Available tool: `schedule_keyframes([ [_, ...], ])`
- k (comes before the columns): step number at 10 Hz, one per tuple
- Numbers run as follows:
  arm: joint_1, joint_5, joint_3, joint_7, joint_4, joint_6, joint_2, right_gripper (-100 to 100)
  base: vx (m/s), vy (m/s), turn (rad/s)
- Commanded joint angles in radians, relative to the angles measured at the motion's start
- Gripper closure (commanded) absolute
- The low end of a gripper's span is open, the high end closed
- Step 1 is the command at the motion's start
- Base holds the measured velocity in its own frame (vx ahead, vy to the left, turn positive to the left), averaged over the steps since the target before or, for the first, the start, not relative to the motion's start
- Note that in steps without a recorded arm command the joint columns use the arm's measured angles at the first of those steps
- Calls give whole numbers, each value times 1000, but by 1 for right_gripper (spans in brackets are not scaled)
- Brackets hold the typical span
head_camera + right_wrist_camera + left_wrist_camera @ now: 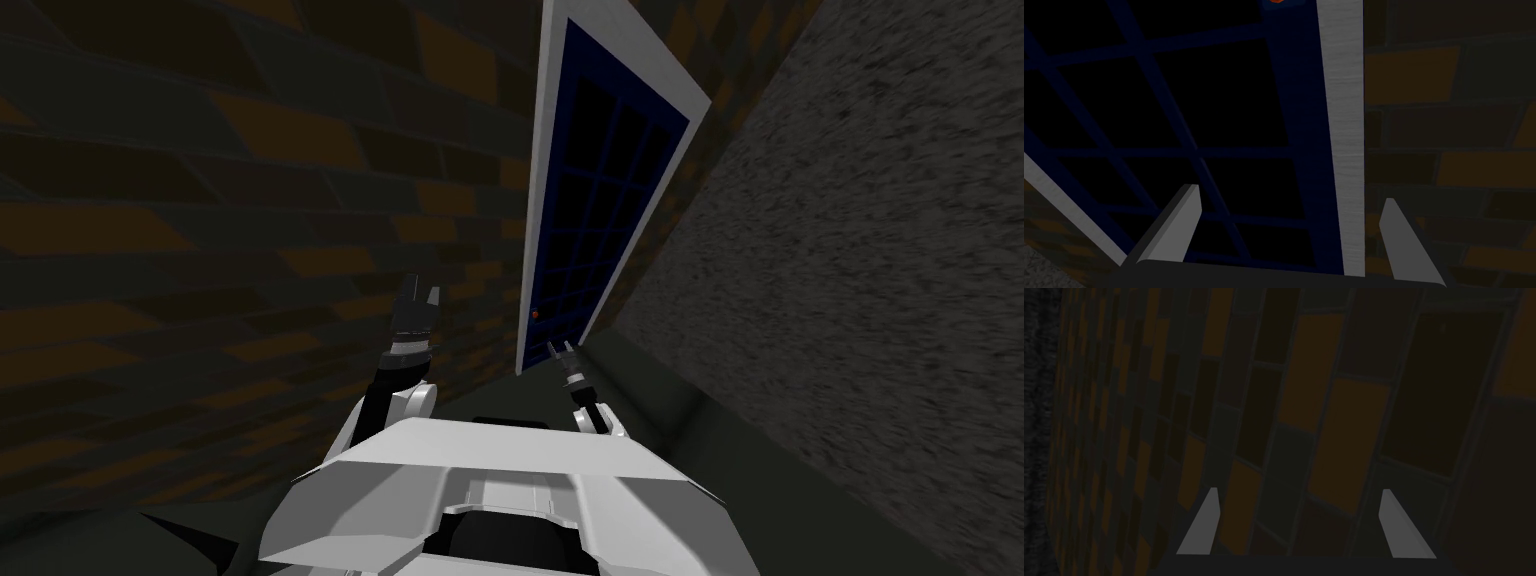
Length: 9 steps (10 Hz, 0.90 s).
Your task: Pull the door open
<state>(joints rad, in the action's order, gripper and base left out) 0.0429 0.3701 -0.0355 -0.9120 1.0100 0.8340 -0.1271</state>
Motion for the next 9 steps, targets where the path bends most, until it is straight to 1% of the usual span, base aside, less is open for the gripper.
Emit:
schedule_keyframes([
  [1, -13, 10, -2, -26, -36, 10, -1, -100, 85, -37, 77],
  [6, -49, 36, -8, -95, -143, 43, -3, -100, 80, -42, 74],
  [7, -49, 36, -8, -95, -143, 43, -3, -100, 48, -33, 26],
  [8, -62, 46, -11, -122, -184, 56, -4, -100, 79, -32, 83],
  [9, -68, 50, -12, -132, -201, 61, -4, -100, 94, -54, 102],
])
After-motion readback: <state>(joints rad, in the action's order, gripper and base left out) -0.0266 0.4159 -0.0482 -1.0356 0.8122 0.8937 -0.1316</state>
